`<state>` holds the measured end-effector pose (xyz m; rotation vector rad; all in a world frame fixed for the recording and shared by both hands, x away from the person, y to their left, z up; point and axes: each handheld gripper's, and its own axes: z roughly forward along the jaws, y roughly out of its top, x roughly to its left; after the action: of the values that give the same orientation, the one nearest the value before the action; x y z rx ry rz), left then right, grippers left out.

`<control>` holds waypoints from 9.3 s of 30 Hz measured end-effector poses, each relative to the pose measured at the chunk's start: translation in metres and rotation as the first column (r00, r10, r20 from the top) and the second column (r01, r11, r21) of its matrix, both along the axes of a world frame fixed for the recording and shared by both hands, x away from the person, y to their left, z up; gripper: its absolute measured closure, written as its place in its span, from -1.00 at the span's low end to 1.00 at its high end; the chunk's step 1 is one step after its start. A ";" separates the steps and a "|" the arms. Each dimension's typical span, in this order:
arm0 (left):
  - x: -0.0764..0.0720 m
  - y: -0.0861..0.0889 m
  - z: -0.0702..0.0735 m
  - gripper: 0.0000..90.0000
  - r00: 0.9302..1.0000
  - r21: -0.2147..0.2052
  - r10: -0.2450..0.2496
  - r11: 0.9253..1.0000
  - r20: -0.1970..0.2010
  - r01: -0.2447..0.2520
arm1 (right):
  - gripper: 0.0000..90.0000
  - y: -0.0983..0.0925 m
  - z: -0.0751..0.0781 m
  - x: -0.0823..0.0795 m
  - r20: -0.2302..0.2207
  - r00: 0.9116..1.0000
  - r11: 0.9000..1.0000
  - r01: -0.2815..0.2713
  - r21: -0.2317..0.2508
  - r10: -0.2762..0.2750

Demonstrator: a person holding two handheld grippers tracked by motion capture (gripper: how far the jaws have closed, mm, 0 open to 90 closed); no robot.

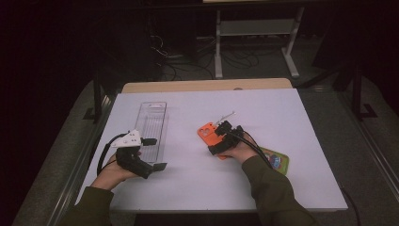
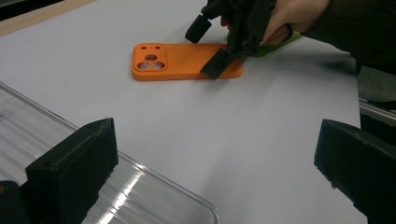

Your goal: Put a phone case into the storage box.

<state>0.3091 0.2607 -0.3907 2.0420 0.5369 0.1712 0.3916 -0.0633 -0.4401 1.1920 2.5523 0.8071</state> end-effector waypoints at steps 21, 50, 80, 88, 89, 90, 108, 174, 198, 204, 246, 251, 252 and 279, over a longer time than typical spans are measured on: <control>0.004 -0.007 0.006 -1.00 1.000 0.010 -0.016 1.000 -0.002 0.016 | -0.67 -0.005 0.004 0.002 -0.009 1.000 0.999 -0.025 -0.024 0.025; 0.048 -0.091 0.042 -1.00 0.973 0.182 -0.228 0.959 0.030 0.219 | -0.67 -0.040 0.047 -0.007 0.020 0.907 0.907 -0.420 -0.024 0.420; 0.056 -0.149 0.015 -1.00 0.883 0.403 -0.466 0.798 -0.061 0.449 | -0.66 -0.019 0.057 -0.031 0.046 0.766 0.766 -0.643 0.014 0.642; 0.054 -0.156 0.008 -1.00 0.877 0.401 -0.474 0.790 -0.082 0.465 | -0.66 -0.017 0.061 -0.035 0.068 0.741 0.741 -0.670 0.032 0.668; 0.053 -0.157 0.008 -0.96 0.876 0.393 -0.473 0.792 -0.089 0.468 | -0.66 -0.017 0.062 -0.035 0.071 0.741 0.741 -0.671 0.032 0.668; 0.053 -0.157 0.008 -0.88 0.875 0.398 -0.474 0.788 -0.095 0.470 | -0.66 -0.017 0.062 -0.035 0.075 0.737 0.737 -0.675 0.032 0.671; 0.054 -0.154 0.010 -0.67 0.851 0.416 -0.513 0.753 -0.112 0.510 | -0.66 -0.015 0.063 -0.038 0.085 0.716 0.714 -0.698 0.050 0.693; 0.052 -0.138 0.010 -0.66 0.987 0.370 0.010 0.928 -0.163 0.052 | -0.96 -0.078 0.036 -0.078 0.243 0.967 0.979 -0.125 0.161 0.084; 0.053 -0.136 0.010 -0.66 0.988 0.377 0.001 0.924 -0.157 0.059 | -0.97 -0.067 0.030 -0.088 0.493 0.848 0.981 -0.155 -0.114 0.192; 0.053 -0.136 0.010 -0.66 0.988 0.383 -0.009 0.921 -0.157 0.069 | -0.97 -0.062 0.027 -0.091 0.524 0.818 0.969 -0.159 -0.189 0.237; 0.052 -0.138 0.009 -0.66 0.986 0.379 -0.002 0.923 -0.165 0.065 | -0.97 -0.031 0.011 -0.118 0.669 0.462 0.775 -0.068 -0.628 0.582; 0.051 -0.140 0.009 -0.66 0.987 0.382 -0.005 0.922 -0.160 0.067 | -0.97 -0.025 0.011 -0.116 0.659 0.400 0.737 -0.066 -0.672 0.637; 0.051 -0.140 0.009 -0.66 0.987 0.386 -0.006 0.920 -0.159 0.068 | -0.97 -0.023 0.011 -0.116 0.664 0.378 0.732 -0.059 -0.678 0.645; 0.049 -0.143 0.008 -0.66 0.987 0.359 0.006 0.932 -0.163 0.053 | -0.54 0.014 0.001 -0.116 0.637 0.274 0.662 0.002 -0.750 0.721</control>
<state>0.3584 0.1175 -0.3827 2.4380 0.6163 0.0947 0.2754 -0.0488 -0.4394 -0.2420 1.7535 0.3745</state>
